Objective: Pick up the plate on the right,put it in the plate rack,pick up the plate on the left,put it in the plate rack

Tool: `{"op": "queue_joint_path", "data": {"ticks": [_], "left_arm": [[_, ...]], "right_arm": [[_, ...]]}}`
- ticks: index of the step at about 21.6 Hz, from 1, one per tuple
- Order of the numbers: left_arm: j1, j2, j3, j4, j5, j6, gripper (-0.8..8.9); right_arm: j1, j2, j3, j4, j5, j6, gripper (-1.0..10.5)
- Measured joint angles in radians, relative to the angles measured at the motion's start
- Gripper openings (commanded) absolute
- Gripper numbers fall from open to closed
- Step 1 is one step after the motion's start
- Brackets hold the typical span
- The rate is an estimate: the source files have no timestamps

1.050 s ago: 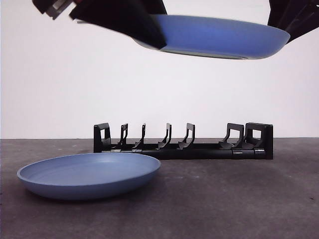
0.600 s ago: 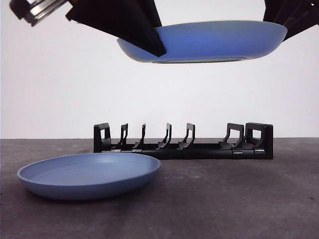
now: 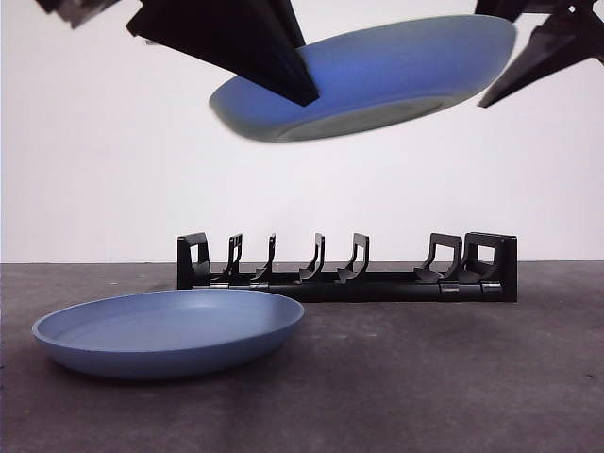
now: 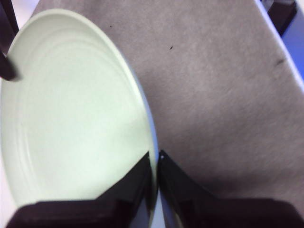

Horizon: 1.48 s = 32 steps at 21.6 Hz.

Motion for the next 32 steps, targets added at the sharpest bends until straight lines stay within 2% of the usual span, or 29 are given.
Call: {"op": "queue_joint_path", "data": {"ticks": [4,10,14,18,24,32], "left_arm": [[0.017,0.000,0.000,0.018,0.054,-0.121,-0.06],[0.176,0.000,0.000,0.351,0.237,-0.494,-0.06],[0.326,0.021,0.000,0.681,0.308,-0.795,-0.06],[0.420,0.085,0.000,0.802,0.308,-0.962,-0.06],[0.524,0.219,0.000,0.882,0.368,-1.097,-0.06],[0.599,0.379,0.083,0.890,0.396,-1.127,-0.06]], "right_arm": [[-0.011,-0.012,0.052,0.030,0.022,0.018,4.5],[-0.011,-0.166,0.298,0.044,0.077,0.031,4.4],[-0.011,-0.270,0.347,-0.042,0.076,0.030,4.4],[-0.011,-0.293,0.347,-0.111,0.076,0.029,4.4],[-0.011,-0.299,0.347,-0.196,0.076,0.003,4.4],[-0.011,-0.298,0.346,-0.237,0.076,-0.018,4.4]]}}
